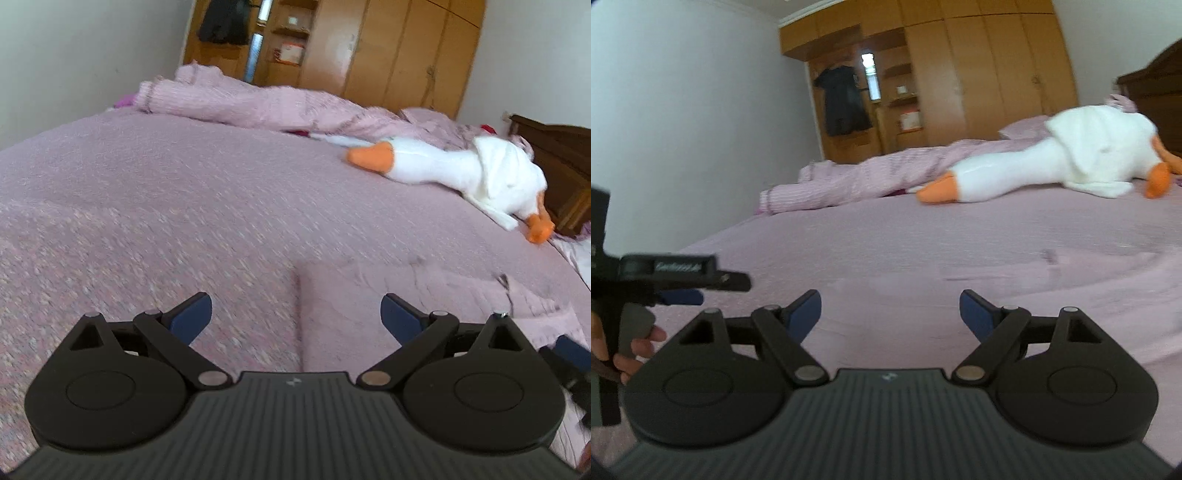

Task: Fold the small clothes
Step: 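Move the open right tool toward the folded cardigan edge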

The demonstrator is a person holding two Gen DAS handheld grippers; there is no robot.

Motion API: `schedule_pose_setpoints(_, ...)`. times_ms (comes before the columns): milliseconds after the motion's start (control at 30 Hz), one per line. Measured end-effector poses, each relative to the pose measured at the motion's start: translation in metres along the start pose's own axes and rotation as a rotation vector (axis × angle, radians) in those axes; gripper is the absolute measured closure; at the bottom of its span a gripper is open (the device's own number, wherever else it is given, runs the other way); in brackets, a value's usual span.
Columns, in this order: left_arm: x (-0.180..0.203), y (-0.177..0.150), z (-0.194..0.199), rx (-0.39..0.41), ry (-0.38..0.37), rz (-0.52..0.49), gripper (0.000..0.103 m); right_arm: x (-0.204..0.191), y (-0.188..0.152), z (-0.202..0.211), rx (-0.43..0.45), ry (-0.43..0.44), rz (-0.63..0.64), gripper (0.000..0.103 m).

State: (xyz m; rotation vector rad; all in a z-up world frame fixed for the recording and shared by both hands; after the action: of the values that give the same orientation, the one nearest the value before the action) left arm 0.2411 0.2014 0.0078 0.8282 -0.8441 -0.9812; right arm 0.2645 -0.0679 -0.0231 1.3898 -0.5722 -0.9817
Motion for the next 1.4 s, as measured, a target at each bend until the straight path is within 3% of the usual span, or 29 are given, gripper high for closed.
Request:
schedule_pose_setpoints(167,0.008,-0.024,0.017,-0.078,-0.088,0.028,0.002,0.053,0.009,0.042,-0.020,-0.061,0.017,0.020)
schedule_pose_setpoints(300,0.013,-0.042,0.036,-0.120,-0.129,0.104,0.002,0.100,0.010,0.077,-0.070,-0.061,-0.088,0.020)
schedule_pose_setpoints(433,0.024,-0.071,0.066,-0.176,-0.184,0.079,0.002,0.140,0.010,0.119,-0.100,-0.065,-0.170,0.019)
schedule_pose_setpoints(567,0.022,-0.100,0.101,-0.212,-0.197,0.127,0.002,0.177,-0.002,0.168,-0.093,-0.063,-0.240,0.019)
schedule_pose_setpoints(733,0.016,-0.136,0.145,-0.259,-0.237,0.176,0.002,0.216,-0.017,0.220,-0.006,-0.170,-0.358,0.017)
schedule_pose_setpoints(867,0.015,-0.155,0.177,-0.277,-0.296,0.205,0.003,0.237,-0.021,0.235,0.018,-0.121,-0.489,0.017)
schedule_pose_setpoints(1000,0.015,-0.169,0.198,-0.324,-0.365,0.261,0.003,0.246,-0.046,0.238,-0.077,-0.079,-0.554,0.017)
schedule_pose_setpoints(1133,0.021,-0.173,0.195,-0.334,-0.400,0.296,0.003,0.239,-0.070,0.242,-0.184,-0.040,-0.561,0.019)
schedule_pose_setpoints(1400,0.026,-0.149,0.140,-0.264,-0.457,0.351,0.003,0.256,-0.074,0.235,-0.120,0.004,-0.680,0.020)
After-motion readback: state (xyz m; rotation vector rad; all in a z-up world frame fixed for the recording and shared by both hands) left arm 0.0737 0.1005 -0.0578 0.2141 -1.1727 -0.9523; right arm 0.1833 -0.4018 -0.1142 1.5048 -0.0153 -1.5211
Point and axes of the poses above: each gripper's, at about its wrist camera, not at the fingertips, and z roughly against the way its jaws point, x to its right, y to its top, the point moved 4 cm from there along -z, roughly the way its jaws point, and after that the axes turned 7 degrees about x, right-handed, at the moved point
